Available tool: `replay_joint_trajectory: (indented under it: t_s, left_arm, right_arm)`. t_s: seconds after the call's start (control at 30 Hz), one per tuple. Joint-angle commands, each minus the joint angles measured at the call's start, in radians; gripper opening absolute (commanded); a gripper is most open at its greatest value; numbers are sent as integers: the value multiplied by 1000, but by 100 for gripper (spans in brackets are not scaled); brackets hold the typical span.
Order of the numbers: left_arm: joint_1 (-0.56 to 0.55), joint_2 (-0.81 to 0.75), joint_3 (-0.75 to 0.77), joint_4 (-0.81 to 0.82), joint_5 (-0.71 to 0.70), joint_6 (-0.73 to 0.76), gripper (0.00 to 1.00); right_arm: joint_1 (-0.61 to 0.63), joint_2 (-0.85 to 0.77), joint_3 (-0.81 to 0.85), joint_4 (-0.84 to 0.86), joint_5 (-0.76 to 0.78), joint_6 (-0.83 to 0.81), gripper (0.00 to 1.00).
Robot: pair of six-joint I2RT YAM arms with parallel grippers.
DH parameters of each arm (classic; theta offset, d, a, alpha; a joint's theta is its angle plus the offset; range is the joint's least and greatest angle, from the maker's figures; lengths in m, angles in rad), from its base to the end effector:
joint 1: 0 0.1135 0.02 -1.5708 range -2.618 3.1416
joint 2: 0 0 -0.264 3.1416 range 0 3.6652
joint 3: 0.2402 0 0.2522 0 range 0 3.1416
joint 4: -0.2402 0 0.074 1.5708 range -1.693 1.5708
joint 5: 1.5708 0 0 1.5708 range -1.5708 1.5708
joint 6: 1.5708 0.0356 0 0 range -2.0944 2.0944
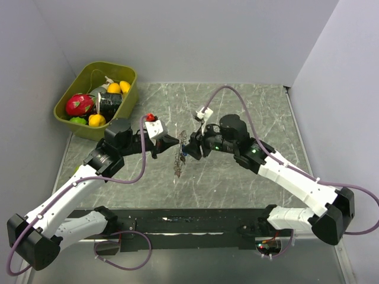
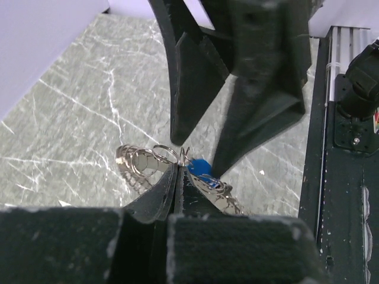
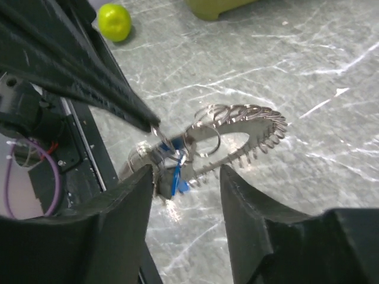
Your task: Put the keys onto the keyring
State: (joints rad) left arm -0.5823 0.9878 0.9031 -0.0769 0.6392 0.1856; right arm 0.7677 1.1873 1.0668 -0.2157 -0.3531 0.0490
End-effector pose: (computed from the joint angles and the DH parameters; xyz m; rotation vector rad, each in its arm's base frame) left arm 0.1763 -0.1415 0.3564 1.0853 1.4036 -0.8403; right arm 0.1879 0.1985 0.3530 -0.9266 1.7570 0.8781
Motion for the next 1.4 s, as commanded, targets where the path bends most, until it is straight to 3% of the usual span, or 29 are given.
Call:
replay_joint_trajectory:
  t_s: [0.0, 0.07, 0.23, 0.33, 0.4, 0.63, 0.83, 1.07, 1.37]
  left_arm:
    - [-5, -31, 7, 104, 50, -14, 1]
    - [-5, -31, 3, 108, 53, -15, 1]
    - [-4, -37, -4, 141, 83, -23, 1]
    - [-4, -43, -18, 178, 126, -32, 1]
    - [-4, -51, -24, 203, 161, -43, 1]
    - [-4, -54, -30, 250, 226, -61, 1]
    - [-4, -55, -35, 301, 252, -101, 1]
    - [-4, -54, -29, 319, 270, -120, 1]
    - [-4, -52, -29, 327, 284, -127, 1]
  right_arm:
    - [-13, -112, -42, 101, 5, -35, 69]
    - [-21, -156, -76, 133, -33, -70, 82]
    - [-57, -238, -126, 197, -162, -89, 86]
    - [-103, -258, -139, 262, -309, -51, 79]
    - [-139, -253, -139, 307, -381, -2, 68]
    - [-150, -190, -96, 380, -595, 61, 57]
    - [-150, -152, -77, 369, -635, 71, 50]
    - [-148, -160, -93, 351, -567, 68, 47]
    - [-150, -175, -104, 355, -503, 69, 49]
